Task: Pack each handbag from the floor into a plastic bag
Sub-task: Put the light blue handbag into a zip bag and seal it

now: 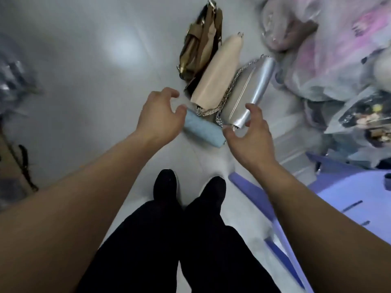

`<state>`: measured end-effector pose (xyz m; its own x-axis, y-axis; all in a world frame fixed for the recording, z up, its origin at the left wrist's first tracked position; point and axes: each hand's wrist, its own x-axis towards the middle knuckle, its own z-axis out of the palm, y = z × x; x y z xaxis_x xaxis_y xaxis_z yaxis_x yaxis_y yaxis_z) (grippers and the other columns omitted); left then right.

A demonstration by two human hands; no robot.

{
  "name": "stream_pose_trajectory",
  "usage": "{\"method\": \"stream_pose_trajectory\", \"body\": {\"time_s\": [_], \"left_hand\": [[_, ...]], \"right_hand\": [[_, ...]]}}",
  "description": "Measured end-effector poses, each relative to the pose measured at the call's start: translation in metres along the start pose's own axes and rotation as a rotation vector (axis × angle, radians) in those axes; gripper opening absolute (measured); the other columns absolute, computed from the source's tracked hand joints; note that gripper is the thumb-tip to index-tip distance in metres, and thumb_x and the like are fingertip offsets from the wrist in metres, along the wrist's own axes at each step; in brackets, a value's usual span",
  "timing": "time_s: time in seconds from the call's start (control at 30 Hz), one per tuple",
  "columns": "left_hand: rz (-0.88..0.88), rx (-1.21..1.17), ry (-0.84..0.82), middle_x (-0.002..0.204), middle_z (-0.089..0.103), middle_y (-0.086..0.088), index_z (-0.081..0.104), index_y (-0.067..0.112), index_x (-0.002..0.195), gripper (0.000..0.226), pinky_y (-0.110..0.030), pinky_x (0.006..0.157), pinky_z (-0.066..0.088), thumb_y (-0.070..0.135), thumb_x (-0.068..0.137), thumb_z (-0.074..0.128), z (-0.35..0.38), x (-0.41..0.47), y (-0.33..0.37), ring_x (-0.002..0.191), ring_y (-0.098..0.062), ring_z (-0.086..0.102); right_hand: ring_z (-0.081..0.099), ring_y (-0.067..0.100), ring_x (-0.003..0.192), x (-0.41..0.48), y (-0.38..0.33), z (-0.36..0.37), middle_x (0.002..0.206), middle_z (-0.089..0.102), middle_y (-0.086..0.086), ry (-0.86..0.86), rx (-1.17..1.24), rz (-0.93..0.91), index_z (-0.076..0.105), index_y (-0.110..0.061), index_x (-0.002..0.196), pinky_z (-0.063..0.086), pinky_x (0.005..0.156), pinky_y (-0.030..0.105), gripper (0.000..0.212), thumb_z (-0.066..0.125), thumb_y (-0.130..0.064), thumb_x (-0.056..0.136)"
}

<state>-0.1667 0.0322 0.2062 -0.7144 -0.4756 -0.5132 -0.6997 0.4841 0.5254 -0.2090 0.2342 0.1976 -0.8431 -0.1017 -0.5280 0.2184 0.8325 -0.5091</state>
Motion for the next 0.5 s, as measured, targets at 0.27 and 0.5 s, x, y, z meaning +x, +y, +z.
{"method": "stream_pose_trajectory", "body": {"time_s": [0.27, 0.5], "left_hand": [[-0.253, -0.141, -0.065, 0.153, 0.03, -0.015, 0.027, 0.022, 0.153, 0.074, -0.042, 0.108, 0.044, 0.042, 0.091, 0.063, 0.153, 0.098, -0.09, 0.132, -0.035, 0.046], [-0.293, -0.409, 0.041, 0.12, 0.056, 0.002, 0.043, 0.025, 0.134, 0.069, -0.023, 0.081, 0.053, 0.039, 0.077, 0.079, 0.183, 0.122, -0.105, 0.104, -0.015, 0.058]], "right_hand": [[0.053, 0.035, 0.11, 0.085, 0.093, 0.144, 0.125, 0.028, 0.007, 0.004, 0.331, 0.427, 0.021, -0.027, 0.135, 0.045, 0.108, 0.048, 0.079, 0.075, -0.052, 0.083], [0.057, 0.011, 0.087, 0.115, 0.113, 0.178, 0.102, 0.05, -0.002, 0.045, 0.582, 0.542, 0.018, -0.023, 0.121, 0.053, 0.098, 0.036, 0.075, 0.079, -0.044, 0.084]]}}
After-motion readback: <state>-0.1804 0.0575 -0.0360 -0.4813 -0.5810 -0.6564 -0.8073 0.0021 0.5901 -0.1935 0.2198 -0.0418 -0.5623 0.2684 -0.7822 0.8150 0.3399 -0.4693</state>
